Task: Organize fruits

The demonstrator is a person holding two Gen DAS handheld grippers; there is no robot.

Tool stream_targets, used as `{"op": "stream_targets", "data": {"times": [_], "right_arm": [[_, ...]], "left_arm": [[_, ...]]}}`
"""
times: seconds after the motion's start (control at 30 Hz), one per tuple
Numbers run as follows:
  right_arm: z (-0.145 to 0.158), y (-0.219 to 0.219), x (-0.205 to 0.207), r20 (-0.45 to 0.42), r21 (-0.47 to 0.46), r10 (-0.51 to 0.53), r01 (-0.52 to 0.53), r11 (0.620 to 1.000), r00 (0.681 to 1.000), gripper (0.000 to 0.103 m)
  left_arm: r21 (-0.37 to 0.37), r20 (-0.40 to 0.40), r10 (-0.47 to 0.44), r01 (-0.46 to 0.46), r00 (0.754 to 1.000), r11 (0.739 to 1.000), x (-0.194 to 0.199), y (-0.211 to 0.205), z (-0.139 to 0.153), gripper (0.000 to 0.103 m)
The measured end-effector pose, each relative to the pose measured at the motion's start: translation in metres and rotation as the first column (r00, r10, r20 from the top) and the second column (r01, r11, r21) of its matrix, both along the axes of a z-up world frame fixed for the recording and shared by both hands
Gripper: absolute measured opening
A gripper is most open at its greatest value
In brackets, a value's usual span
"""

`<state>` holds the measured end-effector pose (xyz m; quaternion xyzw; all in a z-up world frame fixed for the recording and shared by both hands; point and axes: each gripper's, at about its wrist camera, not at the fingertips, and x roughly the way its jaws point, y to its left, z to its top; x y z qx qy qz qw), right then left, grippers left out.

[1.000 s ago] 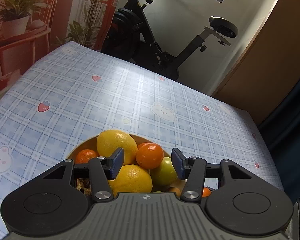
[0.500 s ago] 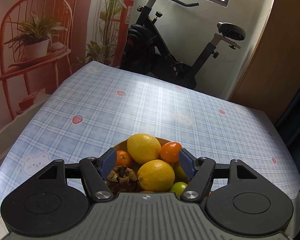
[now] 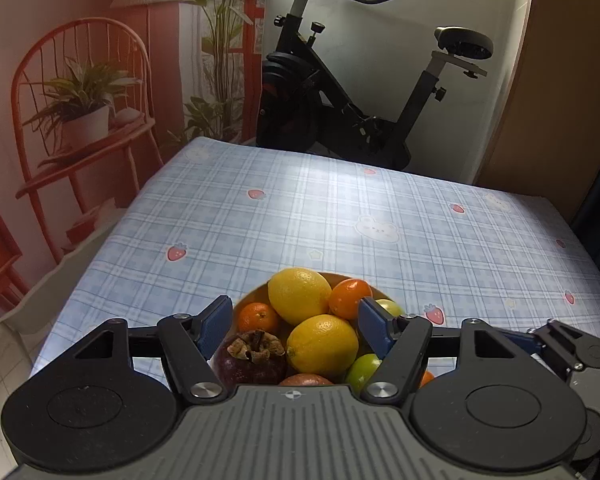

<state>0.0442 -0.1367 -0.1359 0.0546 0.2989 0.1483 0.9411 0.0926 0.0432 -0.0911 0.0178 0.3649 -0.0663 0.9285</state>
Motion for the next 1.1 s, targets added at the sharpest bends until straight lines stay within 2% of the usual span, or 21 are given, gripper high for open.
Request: {"op": "stream_targets", "data": {"times": [0.07,0.13,0.23,0.33,0.5,0.7,0.87,1.1], "right_arm": [[0.013,-0.011,-0.007,0.027,0.028,-0.048,0.047,0.998,0.998,0.093],[0.025,-0.019,-0.014,0.046,0.052,-0.099,0.097,0.994,0.994,0.101],[0.048,-0.031,-0.026,0.089,0.086,-0.192,0.184,0.979,0.977,0.103],[0.072,-0.034,-0.036,0.105,0.073,-0.269,0.262,0.962,0.957,0.103],[0.103,-0.028,-0.045,0.070,0.003,-0.297,0.298,0.955,0.952,0.103],[0.128,-0.017,-0.058,0.069,-0.066,-0.361,0.366,0.928,0.930,0.103],[0.136,-0.019,-0.066,0.040,-0.016,-0.367,0.368,0.930,0.929,0.103],[0.139,-0.022,-0.069,0.035,-0.010,-0.383,0.383,0.923,0.923,0.103]], "left_arm": [[0.022,0.024,0.008,-0.008,1.000,1.000,-0.006,-0.003,0.009,0.081],[0.022,0.051,0.001,-0.002,0.999,1.000,-0.012,-0.004,0.018,0.081],[0.014,0.079,-0.009,0.008,0.997,1.000,-0.021,-0.007,0.032,0.082],[0.018,0.111,-0.025,0.023,0.994,1.000,-0.032,-0.010,0.045,0.084],[0.050,0.168,-0.031,0.022,0.985,0.998,-0.053,-0.019,0.066,0.091],[0.058,0.202,-0.050,0.039,0.978,0.998,-0.073,-0.024,0.084,0.092],[0.082,0.220,-0.067,0.050,0.973,0.995,-0.085,-0.028,0.088,0.093],[0.103,0.252,-0.053,0.027,0.966,0.994,-0.089,-0.031,0.090,0.094]]}}
